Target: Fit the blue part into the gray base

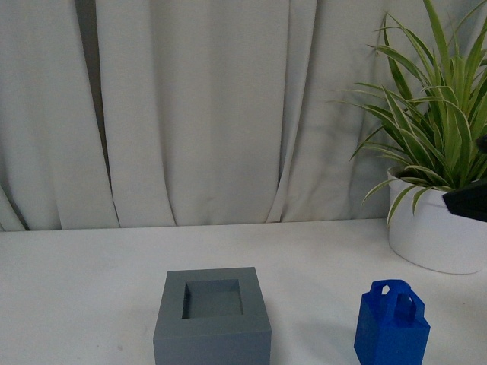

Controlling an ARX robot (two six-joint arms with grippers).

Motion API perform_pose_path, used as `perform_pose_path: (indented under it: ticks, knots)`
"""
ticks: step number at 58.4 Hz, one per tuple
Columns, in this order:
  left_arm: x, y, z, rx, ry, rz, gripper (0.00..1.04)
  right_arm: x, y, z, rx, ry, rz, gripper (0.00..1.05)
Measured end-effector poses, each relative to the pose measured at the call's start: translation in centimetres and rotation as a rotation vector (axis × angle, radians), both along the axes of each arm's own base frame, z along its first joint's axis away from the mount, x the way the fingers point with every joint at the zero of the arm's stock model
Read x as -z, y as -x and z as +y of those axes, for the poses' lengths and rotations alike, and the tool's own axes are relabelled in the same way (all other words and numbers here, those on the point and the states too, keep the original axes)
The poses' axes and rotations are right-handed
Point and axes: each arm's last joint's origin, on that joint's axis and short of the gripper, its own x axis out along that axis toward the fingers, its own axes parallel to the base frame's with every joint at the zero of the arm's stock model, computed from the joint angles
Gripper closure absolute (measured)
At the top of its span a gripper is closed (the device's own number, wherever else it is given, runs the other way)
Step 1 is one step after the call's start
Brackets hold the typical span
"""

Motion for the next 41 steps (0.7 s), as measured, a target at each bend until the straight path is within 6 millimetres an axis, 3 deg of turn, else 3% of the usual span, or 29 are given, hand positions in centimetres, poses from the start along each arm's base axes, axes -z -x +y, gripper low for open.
perform_pose_path:
  ticks: [21,41]
  knots:
    - [0.0,0.0,0.0,0.000,0.000,0.000,1.01,-0.7,-6.2,3.2,-0.193,0.395,0.089,0.09]
    - [0.0,0.0,0.0,0.000,0.000,0.000,1.01,0.7,-10.7,4.4,-0.344,0.621,0.250,0.09]
